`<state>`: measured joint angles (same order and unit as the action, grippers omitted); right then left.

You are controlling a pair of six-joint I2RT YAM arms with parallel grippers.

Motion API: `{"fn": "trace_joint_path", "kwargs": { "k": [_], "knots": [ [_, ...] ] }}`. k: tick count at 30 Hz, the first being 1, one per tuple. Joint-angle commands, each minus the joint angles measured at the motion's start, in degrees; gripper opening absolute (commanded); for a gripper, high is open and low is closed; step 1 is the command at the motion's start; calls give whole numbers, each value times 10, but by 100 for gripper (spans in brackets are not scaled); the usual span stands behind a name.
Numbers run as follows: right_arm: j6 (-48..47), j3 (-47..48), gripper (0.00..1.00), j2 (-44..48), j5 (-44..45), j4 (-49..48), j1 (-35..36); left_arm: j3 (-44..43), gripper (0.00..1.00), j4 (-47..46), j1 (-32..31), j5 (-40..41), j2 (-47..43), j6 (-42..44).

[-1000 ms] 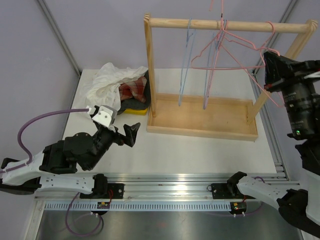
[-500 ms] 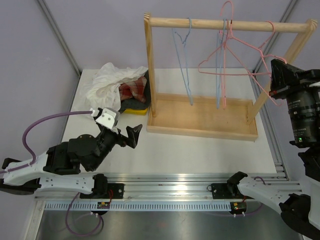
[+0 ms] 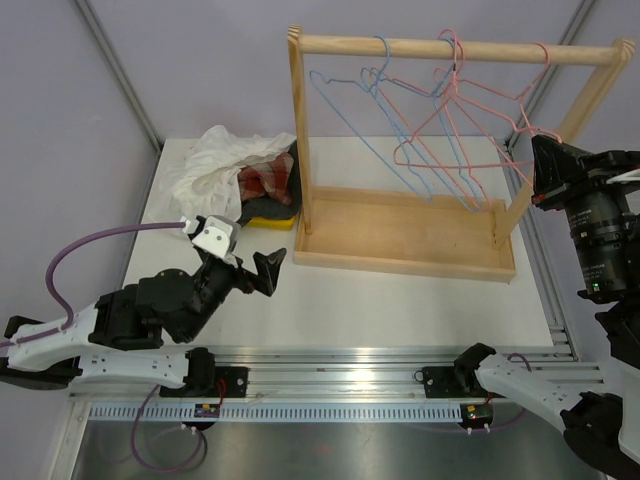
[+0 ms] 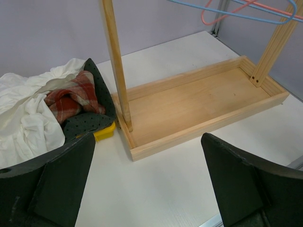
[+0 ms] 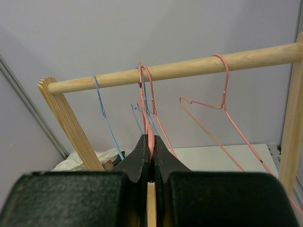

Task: Remove the skirt from the hanger

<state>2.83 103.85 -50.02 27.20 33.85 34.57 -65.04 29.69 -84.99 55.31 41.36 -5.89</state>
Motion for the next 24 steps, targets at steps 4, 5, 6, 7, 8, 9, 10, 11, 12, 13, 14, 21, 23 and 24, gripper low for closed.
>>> {"fn": "trace_joint_path", "kwargs": {
  "k": [4,5,6,7,8,9,10,11,12,13,14,21,23,24],
  "knots": [
    [9,15,0,-26,-13,-2,2,6,99,-31,1,0,0,-10],
    [11,14,1,-25,-12,0,2,6,99,-29,1,0,-1,-10],
    [12,10,6,-23,-12,1,2,7,99,-27,1,1,-1,-11],
    [16,7,44,-17,-8,2,2,7,99,-26,1,1,-2,-11],
    [15,6,67,-12,-7,4,2,7,99,-26,1,1,-3,-11],
    [15,1,91,-4,-7,5,1,8,99,-26,1,1,-4,-9],
    [16,1,99,-2,-3,7,2,7,99,-26,1,2,-4,-9],
    [16,0,99,2,0,12,2,7,99,-25,1,2,-4,-8],
    [13,2,100,9,2,15,2,5,99,-26,1,3,-4,-6],
    [12,1,99,13,1,17,2,4,99,-25,1,3,-3,-6],
    [10,0,99,19,-2,19,2,3,99,-25,1,4,-3,-5],
    [0,-80,100,158,0,-32,2,-23,99,5,1,20,-17,-5],
    [-10,-98,100,185,6,-52,2,-25,99,5,1,24,-23,-2],
    [-12,-106,100,201,14,-55,2,-26,99,5,1,27,-27,3]
  ]
}}
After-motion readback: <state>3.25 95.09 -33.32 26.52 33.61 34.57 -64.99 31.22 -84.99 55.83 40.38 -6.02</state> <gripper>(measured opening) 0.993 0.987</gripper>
